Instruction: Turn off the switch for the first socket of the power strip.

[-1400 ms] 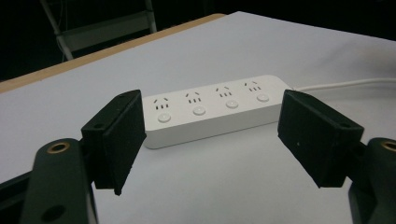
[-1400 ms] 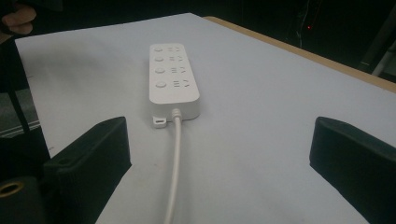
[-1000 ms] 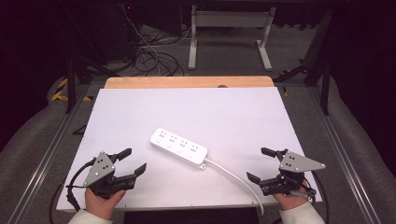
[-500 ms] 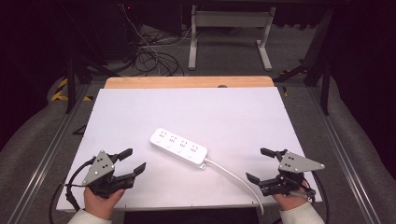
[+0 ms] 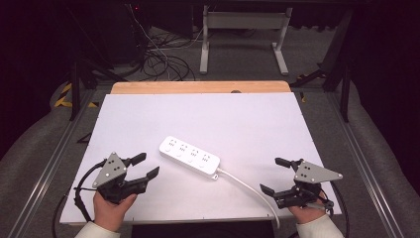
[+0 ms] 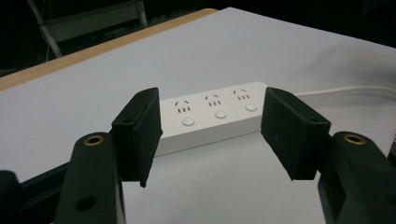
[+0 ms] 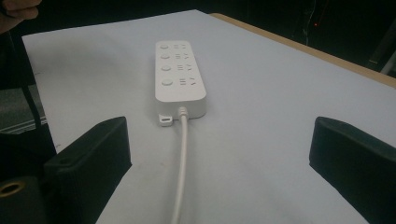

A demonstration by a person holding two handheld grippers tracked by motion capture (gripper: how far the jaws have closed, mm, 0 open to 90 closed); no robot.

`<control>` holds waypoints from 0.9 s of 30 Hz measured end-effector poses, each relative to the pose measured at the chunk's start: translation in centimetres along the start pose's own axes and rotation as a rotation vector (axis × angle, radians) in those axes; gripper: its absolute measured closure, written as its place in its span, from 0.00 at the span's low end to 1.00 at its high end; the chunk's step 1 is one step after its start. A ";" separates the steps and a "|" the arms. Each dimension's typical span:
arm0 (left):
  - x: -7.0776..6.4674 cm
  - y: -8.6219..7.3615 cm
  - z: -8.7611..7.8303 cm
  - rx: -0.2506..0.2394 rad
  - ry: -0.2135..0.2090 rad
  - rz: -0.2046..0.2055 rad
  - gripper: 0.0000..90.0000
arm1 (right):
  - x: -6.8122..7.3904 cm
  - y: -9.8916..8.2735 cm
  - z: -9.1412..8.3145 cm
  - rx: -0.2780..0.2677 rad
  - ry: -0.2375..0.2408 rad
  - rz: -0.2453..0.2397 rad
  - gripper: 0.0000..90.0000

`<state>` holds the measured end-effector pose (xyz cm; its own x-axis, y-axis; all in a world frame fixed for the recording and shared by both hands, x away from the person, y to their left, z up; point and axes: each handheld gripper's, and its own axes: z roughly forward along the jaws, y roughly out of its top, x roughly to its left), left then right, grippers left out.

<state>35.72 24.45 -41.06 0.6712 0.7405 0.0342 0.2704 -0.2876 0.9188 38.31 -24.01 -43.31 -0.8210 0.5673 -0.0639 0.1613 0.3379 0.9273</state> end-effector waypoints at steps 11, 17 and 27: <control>-0.5 1.7 2.1 0.012 -0.059 0.008 0.44 | -0.1 0.0 0.0 0.002 0.000 0.003 0.06; -0.8 2.7 3.4 0.013 -0.085 0.021 0.45 | -0.1 -0.1 0.0 0.001 0.003 0.006 0.06; -1.5 3.9 5.3 0.027 -0.134 0.032 0.49 | -0.1 -0.1 0.0 0.002 0.004 0.006 0.06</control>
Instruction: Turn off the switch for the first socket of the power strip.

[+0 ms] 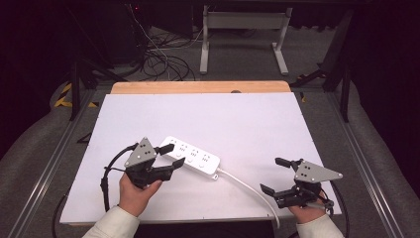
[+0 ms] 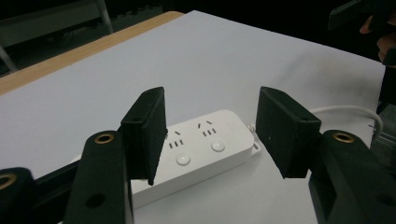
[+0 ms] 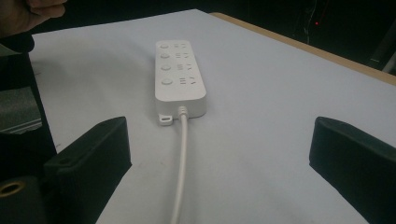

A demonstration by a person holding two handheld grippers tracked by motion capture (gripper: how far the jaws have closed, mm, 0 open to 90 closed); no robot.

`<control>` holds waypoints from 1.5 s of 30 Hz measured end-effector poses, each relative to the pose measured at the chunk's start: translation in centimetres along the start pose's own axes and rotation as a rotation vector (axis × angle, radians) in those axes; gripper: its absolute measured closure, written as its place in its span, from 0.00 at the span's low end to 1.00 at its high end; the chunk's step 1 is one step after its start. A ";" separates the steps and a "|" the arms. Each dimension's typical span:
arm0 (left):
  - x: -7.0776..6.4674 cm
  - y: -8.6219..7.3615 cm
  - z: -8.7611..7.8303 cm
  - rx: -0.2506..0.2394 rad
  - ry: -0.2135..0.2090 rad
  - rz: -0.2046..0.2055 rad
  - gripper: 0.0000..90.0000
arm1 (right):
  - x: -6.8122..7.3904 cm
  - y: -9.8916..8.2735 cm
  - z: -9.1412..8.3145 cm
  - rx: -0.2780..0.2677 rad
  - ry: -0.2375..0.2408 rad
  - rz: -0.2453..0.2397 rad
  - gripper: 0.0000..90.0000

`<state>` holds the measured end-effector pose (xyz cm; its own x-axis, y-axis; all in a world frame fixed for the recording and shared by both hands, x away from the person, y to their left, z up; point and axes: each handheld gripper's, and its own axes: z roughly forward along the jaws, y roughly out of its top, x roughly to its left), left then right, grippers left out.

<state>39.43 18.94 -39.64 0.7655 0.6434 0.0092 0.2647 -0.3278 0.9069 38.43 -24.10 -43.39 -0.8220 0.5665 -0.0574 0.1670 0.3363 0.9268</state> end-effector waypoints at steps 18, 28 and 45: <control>-0.6 1.5 2.6 0.042 -0.058 0.022 0.60 | -0.1 -0.1 0.0 0.006 0.001 -0.002 0.06; -0.5 1.7 3.3 0.075 -0.068 0.035 0.62 | -0.1 -0.1 0.0 0.007 0.001 -0.002 0.06; 0.0 3.2 4.7 0.202 -0.101 0.013 0.84 | -0.1 -0.1 0.0 0.008 0.003 -0.003 0.07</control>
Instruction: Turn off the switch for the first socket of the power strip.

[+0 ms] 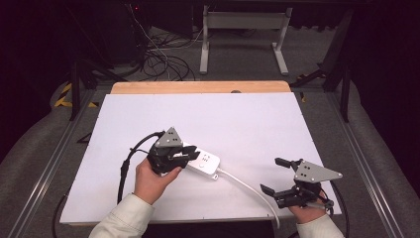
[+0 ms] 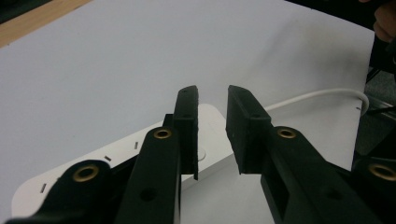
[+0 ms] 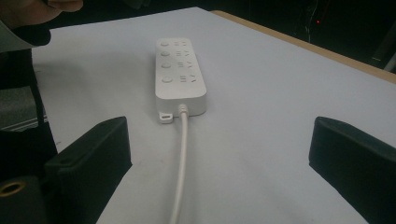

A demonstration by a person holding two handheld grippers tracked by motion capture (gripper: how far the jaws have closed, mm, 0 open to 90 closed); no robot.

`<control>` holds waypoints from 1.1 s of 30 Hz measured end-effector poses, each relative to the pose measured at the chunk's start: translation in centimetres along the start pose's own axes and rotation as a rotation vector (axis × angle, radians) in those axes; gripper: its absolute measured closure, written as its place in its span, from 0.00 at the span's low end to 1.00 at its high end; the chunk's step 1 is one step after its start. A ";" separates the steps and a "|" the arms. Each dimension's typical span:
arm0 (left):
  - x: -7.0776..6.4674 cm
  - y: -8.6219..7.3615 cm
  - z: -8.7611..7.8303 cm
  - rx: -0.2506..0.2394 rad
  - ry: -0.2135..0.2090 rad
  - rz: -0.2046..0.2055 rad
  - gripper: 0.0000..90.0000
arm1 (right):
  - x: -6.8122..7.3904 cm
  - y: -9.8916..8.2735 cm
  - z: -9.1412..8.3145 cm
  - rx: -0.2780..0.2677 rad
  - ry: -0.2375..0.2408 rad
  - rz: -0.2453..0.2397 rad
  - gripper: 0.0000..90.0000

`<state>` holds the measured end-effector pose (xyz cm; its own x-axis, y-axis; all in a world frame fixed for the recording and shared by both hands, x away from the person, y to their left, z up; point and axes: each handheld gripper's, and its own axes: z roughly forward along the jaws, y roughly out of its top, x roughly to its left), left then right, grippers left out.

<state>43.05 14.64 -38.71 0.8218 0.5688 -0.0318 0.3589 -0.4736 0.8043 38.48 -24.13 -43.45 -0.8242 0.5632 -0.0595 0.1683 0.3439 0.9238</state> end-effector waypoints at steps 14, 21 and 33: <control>0.4 1.2 2.7 0.158 0.010 0.052 1.00 | 0.0 0.0 0.1 0.003 0.009 0.004 0.07; 0.6 1.6 4.2 0.252 0.002 0.059 1.00 | -0.1 -0.1 0.1 0.003 0.013 0.005 0.07; 1.0 1.5 6.4 0.385 -0.029 0.014 1.00 | -0.1 -0.1 0.1 0.004 0.016 0.004 0.07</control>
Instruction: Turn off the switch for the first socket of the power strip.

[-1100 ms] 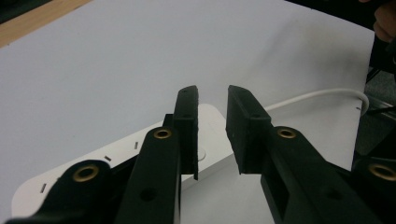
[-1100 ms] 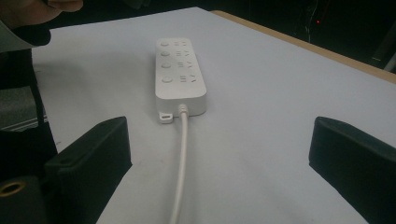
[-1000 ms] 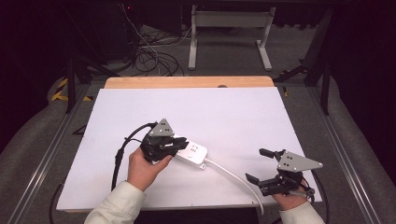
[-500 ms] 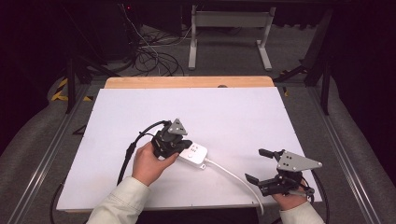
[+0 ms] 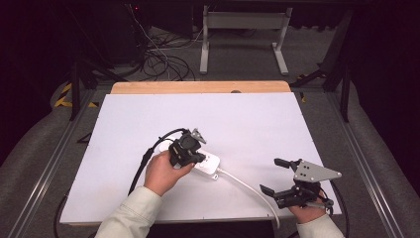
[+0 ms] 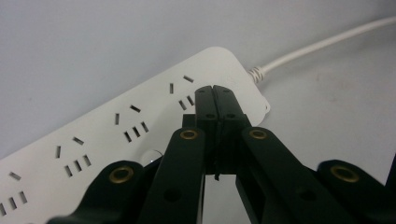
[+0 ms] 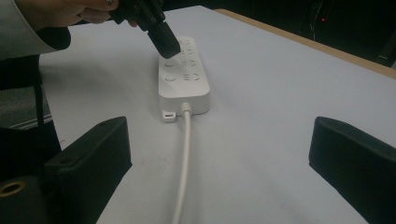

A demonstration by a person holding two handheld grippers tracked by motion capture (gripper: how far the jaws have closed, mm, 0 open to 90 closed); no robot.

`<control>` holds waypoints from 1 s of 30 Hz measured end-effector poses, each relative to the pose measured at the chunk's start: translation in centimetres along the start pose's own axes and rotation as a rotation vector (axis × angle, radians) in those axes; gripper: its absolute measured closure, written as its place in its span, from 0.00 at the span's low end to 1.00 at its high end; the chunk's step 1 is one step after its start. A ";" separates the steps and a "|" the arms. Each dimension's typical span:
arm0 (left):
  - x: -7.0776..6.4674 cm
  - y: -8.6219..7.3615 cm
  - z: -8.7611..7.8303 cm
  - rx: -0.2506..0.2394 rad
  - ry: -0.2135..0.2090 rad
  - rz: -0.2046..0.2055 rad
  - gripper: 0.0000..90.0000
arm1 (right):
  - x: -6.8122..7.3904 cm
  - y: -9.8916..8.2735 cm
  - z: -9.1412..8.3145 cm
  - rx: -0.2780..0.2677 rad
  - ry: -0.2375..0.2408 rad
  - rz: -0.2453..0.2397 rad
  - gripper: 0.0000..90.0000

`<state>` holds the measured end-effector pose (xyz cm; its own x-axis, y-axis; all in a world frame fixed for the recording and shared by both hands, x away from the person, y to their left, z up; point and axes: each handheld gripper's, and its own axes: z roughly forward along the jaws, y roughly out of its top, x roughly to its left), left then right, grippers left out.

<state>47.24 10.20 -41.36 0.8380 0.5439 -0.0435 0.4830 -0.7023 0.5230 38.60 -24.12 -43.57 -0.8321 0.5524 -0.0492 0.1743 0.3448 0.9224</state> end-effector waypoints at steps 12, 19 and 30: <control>0.0 0.4 1.2 0.081 -0.008 -0.003 1.00 | 0.0 0.0 0.0 0.003 0.004 0.000 0.07; -0.3 0.7 1.8 0.115 -0.002 0.008 1.00 | 0.0 0.0 0.1 0.005 0.008 0.002 0.07; -0.3 0.7 2.3 0.127 0.017 0.015 1.00 | 0.0 0.0 0.0 0.006 0.012 0.001 0.07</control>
<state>47.91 8.51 -42.89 0.8413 0.5402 -0.0219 0.4999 -0.7619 0.4118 38.62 -24.09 -43.61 -0.8384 0.5434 -0.0435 0.1784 0.3488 0.9201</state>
